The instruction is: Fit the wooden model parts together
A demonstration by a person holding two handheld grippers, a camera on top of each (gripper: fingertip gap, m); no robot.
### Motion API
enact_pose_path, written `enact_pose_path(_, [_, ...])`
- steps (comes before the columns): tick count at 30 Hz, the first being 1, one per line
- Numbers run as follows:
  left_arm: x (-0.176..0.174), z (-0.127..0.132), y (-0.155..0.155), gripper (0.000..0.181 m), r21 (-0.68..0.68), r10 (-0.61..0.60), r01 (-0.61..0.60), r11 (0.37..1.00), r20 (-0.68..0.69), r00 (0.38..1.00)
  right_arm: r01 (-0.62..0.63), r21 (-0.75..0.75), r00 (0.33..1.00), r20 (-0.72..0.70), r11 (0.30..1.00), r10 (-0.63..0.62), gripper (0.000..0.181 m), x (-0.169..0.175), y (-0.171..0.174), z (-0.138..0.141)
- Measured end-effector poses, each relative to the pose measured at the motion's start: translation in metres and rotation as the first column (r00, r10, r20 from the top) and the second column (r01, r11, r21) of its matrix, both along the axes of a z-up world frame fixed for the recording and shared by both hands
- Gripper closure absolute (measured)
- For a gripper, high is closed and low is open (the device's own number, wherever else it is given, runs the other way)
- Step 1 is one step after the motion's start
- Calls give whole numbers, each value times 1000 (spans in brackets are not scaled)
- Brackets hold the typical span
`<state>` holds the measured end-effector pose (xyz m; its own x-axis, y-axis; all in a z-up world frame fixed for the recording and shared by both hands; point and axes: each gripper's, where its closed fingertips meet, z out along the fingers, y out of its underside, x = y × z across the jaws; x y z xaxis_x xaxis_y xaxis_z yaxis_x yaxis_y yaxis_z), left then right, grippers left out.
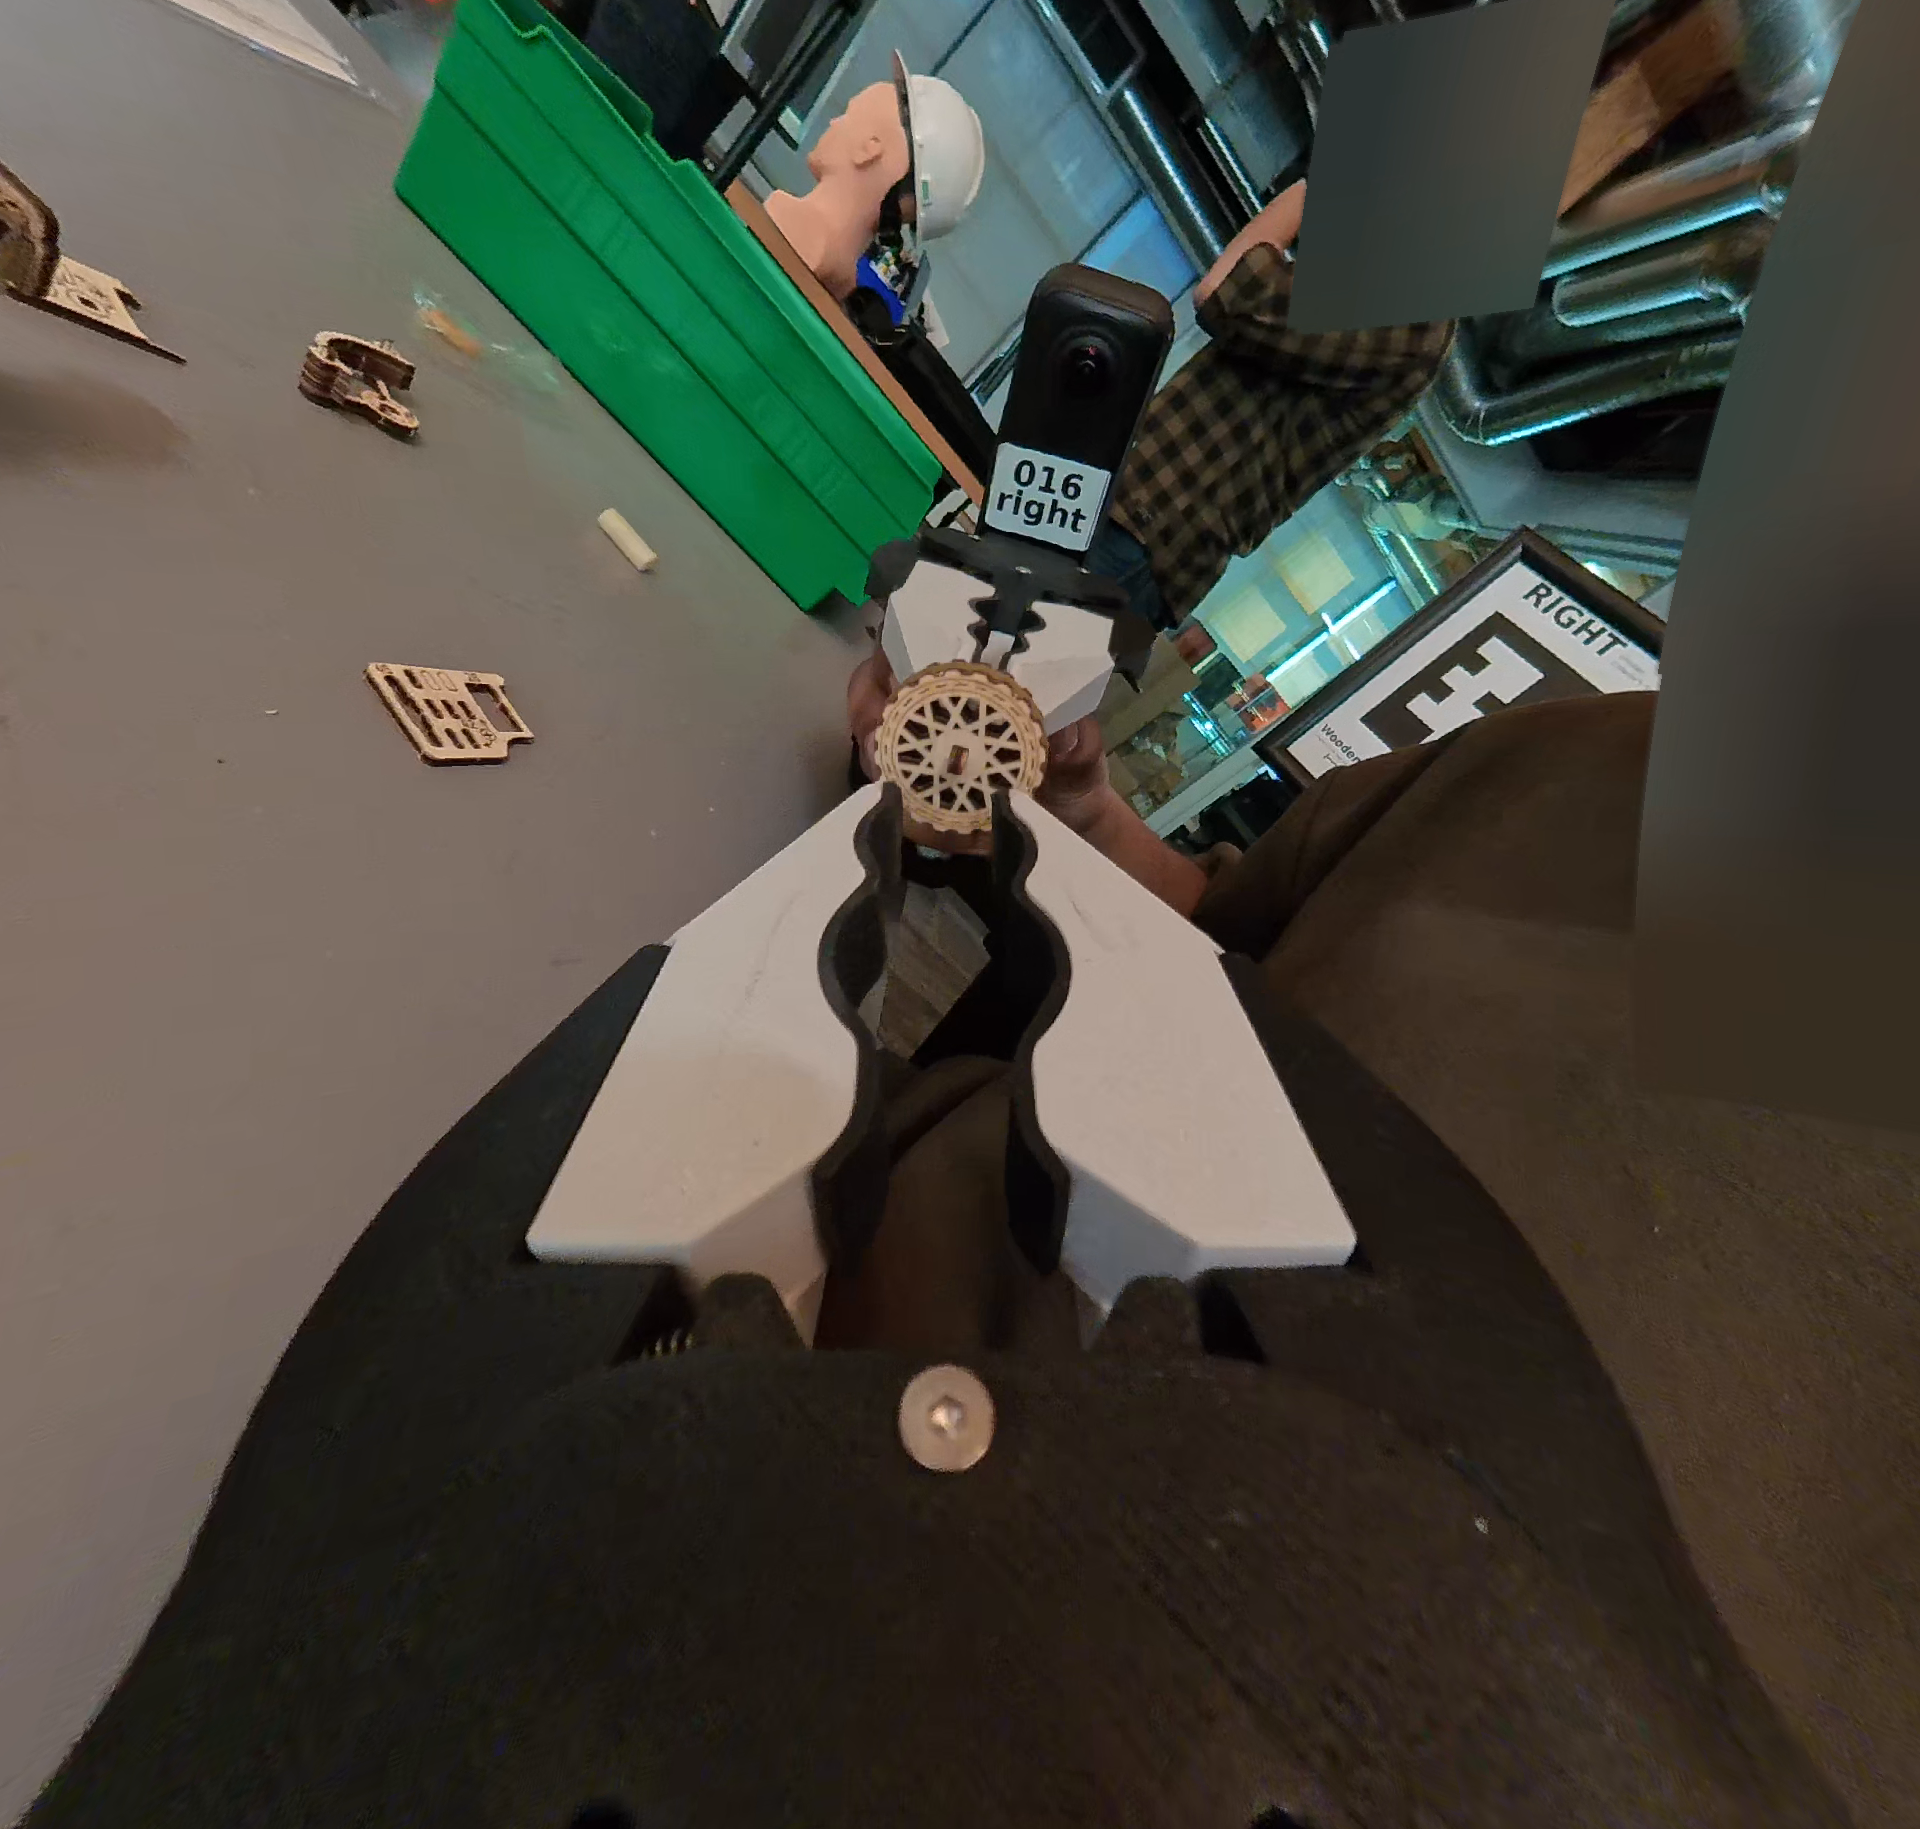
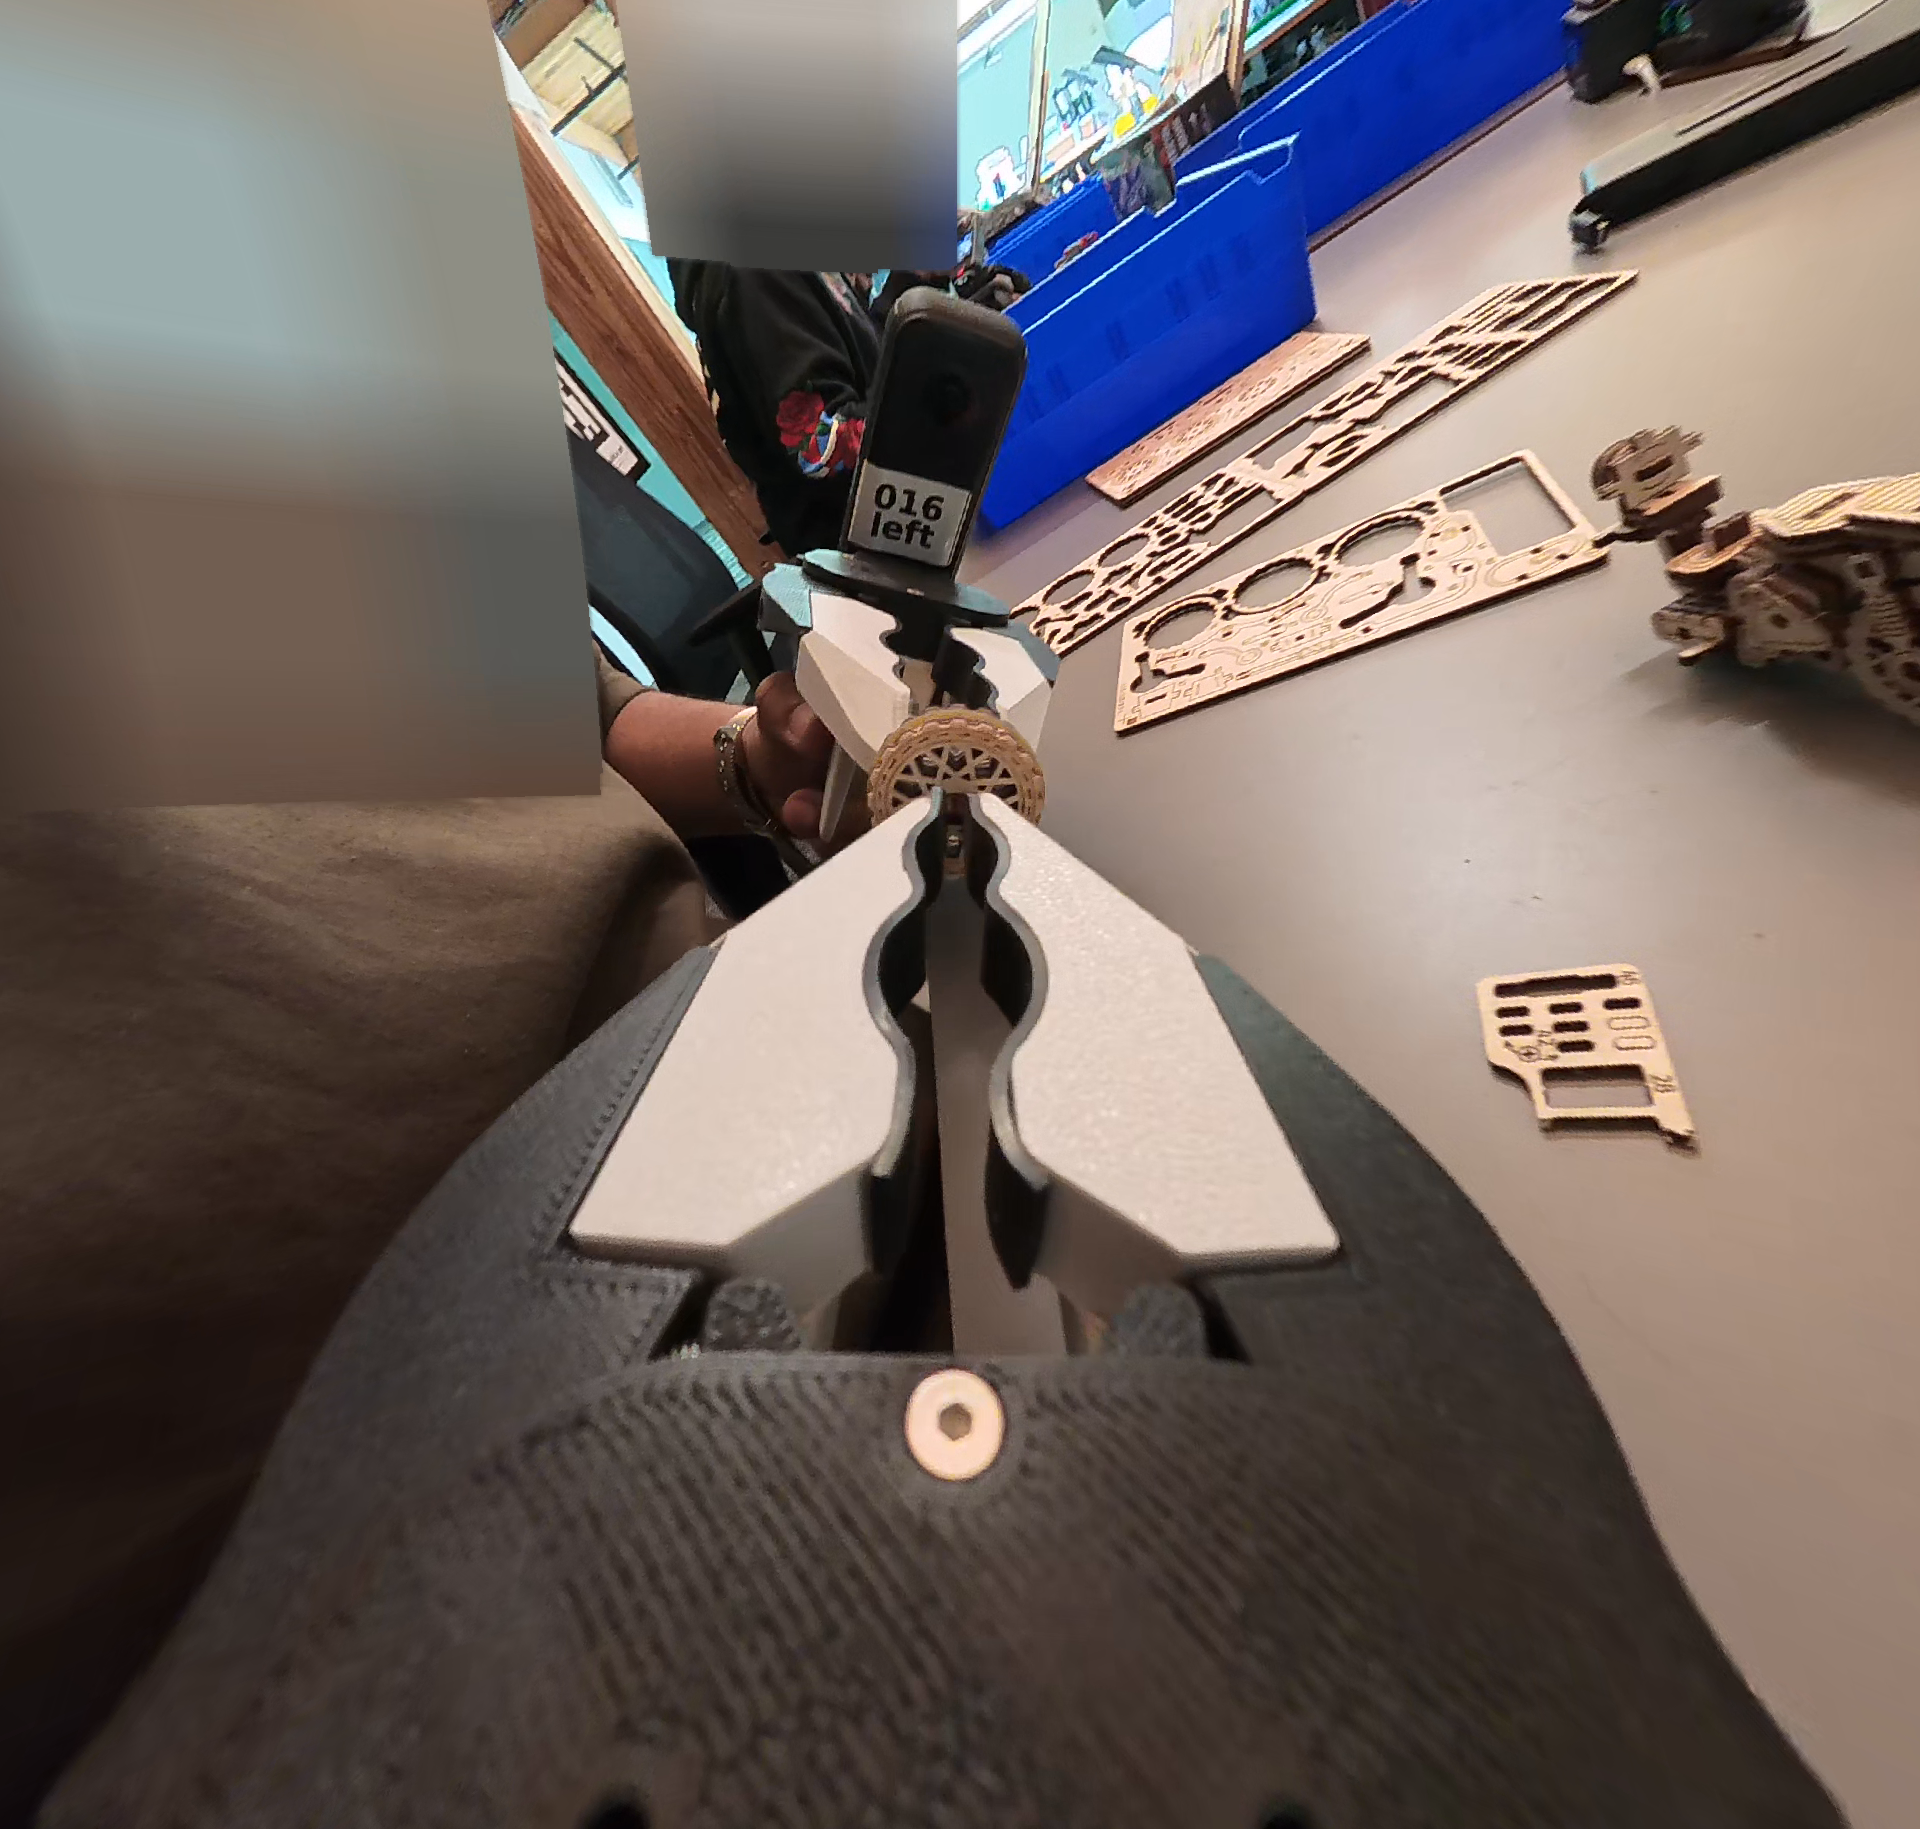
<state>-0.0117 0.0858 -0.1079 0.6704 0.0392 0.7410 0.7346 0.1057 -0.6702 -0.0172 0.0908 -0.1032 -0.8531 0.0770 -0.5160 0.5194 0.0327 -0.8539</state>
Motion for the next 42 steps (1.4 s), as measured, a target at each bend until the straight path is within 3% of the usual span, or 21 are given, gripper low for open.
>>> enact_pose_path(4, [-4,-2,-1,164,-3,15,-15,1000,18,1000,57,-2,998,-9,998,-57,181,-10,6,1])
enact_pose_path(7, [-6,-3,-2,162,7,21,-21,1000,46,999,246,51,969,-22,968,-246,181,-41,24,-7])
enact_pose_path(11, [-8,-3,-2,162,15,19,-20,1000,70,997,363,-49,931,64,930,-360,181,-62,50,3])
enact_pose_path(18, [-12,-5,-4,165,27,18,-21,999,109,994,417,-207,897,248,885,-364,181,-76,74,13])
enact_pose_path(23, [-13,-6,-4,166,40,10,-16,999,147,989,418,-221,894,272,881,-356,181,-78,76,13])
enact_pose_path(37, [-10,-19,1,169,-27,-15,20,999,153,988,368,-119,925,152,922,-349,181,-69,60,4])
enact_pose_path(40, [-6,-20,4,169,-28,-45,51,998,168,985,377,-103,926,23,920,-377,181,-64,57,11])
enact_pose_path(42, [-2,-23,5,180,-51,-72,81,995,159,985,371,-79,920,-104,925,-378,181,-57,53,17])
